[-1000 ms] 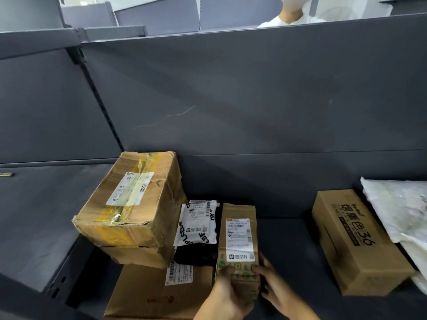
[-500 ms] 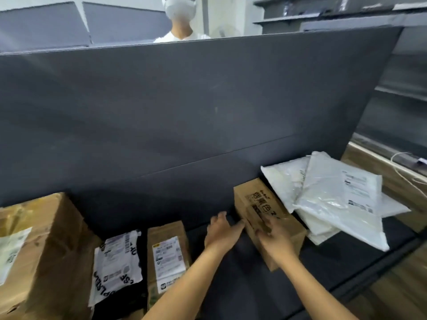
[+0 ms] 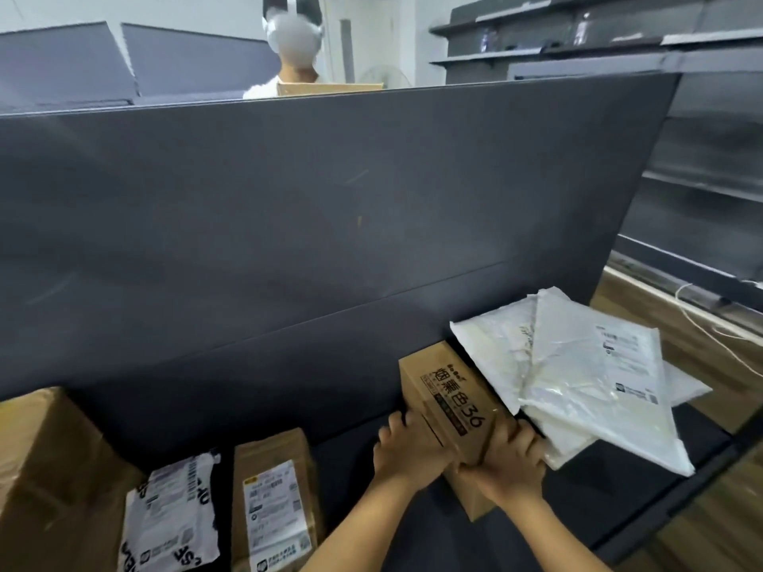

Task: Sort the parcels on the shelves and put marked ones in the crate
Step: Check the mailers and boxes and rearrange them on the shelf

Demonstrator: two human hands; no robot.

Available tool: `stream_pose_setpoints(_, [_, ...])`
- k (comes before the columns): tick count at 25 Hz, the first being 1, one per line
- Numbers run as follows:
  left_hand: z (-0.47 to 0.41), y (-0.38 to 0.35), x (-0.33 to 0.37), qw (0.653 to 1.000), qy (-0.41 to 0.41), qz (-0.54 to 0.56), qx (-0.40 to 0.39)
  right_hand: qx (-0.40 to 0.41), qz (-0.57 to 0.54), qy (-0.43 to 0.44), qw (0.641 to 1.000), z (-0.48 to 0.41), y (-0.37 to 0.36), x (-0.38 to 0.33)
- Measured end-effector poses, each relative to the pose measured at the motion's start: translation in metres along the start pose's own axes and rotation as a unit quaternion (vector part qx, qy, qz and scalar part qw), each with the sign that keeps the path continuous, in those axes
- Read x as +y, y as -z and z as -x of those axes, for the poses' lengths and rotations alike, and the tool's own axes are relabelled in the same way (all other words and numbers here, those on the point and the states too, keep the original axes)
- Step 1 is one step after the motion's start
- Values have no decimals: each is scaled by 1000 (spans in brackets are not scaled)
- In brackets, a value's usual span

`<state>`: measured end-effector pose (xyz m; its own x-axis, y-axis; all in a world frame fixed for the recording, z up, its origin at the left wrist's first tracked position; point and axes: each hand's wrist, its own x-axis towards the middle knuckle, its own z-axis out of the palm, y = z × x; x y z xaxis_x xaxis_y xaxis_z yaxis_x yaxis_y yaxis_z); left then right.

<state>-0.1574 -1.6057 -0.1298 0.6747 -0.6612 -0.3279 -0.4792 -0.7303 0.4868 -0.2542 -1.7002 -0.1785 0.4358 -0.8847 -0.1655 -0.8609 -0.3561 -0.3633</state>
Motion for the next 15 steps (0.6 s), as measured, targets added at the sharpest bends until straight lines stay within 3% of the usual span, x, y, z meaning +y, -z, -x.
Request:
stream_pose_setpoints(3, [5,11,-16,999,24,43,3,19,-79,35,996,11,0,-1])
stream_pose_setpoints(6, [9,31,-36,973,88,214,26,54,-126,125,983,43,-7,5])
stream_pose_setpoints(10, [19,69,-73,877,157,447,78,201,-131,301,923,90,4,10])
stream_pose_setpoints(13, [38,103,-90,765,161,623,20,242,-54,450,858,92,33,11])
stream_pose_setpoints(15, [51,123,-97,776,145,613,-33,257,14,528,809,81,45,13])
